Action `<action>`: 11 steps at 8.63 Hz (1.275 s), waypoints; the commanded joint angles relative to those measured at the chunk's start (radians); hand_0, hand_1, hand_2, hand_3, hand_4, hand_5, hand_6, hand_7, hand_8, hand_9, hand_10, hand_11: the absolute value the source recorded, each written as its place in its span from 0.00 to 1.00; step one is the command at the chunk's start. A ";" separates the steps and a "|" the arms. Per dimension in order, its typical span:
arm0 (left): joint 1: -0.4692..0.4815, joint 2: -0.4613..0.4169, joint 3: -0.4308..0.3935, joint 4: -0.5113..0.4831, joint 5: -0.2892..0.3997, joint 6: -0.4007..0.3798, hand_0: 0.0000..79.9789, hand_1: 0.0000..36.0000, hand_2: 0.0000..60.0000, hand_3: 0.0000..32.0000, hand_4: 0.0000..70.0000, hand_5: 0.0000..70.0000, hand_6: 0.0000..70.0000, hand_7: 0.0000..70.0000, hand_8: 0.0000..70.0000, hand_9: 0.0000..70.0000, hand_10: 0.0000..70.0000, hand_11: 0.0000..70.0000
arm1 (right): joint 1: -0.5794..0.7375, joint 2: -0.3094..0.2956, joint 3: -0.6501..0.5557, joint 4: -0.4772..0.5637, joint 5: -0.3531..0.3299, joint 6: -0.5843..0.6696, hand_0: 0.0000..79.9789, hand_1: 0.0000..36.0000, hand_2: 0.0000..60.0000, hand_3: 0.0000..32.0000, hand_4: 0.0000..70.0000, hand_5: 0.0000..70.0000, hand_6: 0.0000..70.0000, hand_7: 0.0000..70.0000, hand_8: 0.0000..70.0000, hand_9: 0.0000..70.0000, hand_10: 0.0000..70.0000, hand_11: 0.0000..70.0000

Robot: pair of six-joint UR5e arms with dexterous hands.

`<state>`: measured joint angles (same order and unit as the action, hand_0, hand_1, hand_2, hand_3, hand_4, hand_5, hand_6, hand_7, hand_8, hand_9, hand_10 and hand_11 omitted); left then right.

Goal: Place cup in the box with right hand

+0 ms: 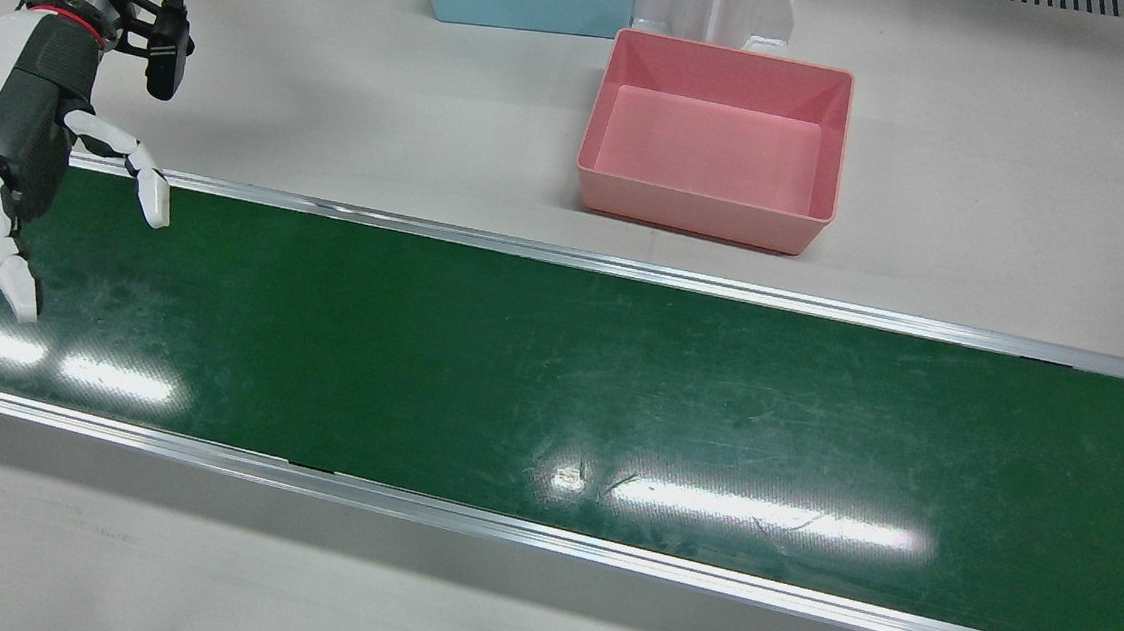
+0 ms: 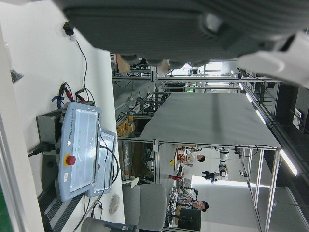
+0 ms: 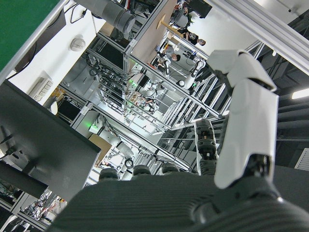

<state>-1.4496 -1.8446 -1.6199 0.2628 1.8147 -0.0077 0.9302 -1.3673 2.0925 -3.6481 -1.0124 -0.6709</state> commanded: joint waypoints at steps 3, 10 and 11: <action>0.000 -0.001 0.000 0.001 0.000 0.000 0.00 0.00 0.00 0.00 0.00 0.00 0.00 0.00 0.00 0.00 0.00 0.00 | -0.042 -0.003 -0.026 0.005 0.034 -0.041 0.64 0.78 0.45 0.00 0.00 0.10 0.01 0.00 0.00 0.00 0.00 0.00; 0.000 -0.001 0.000 0.001 0.000 0.000 0.00 0.00 0.00 0.00 0.00 0.00 0.00 0.00 0.00 0.00 0.00 0.00 | -0.034 -0.049 -0.080 0.144 0.034 -0.004 0.64 0.75 0.43 0.00 0.00 0.10 0.01 0.00 0.00 0.00 0.00 0.00; 0.000 -0.001 0.000 0.001 0.000 0.000 0.00 0.00 0.00 0.00 0.00 0.00 0.00 0.00 0.00 0.00 0.00 0.00 | -0.033 -0.049 -0.077 0.144 0.034 -0.003 0.64 0.75 0.44 0.00 0.00 0.10 0.01 0.00 0.00 0.00 0.00 0.00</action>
<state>-1.4496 -1.8453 -1.6199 0.2630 1.8147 -0.0077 0.8943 -1.4061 2.0135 -3.5201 -0.9785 -0.6861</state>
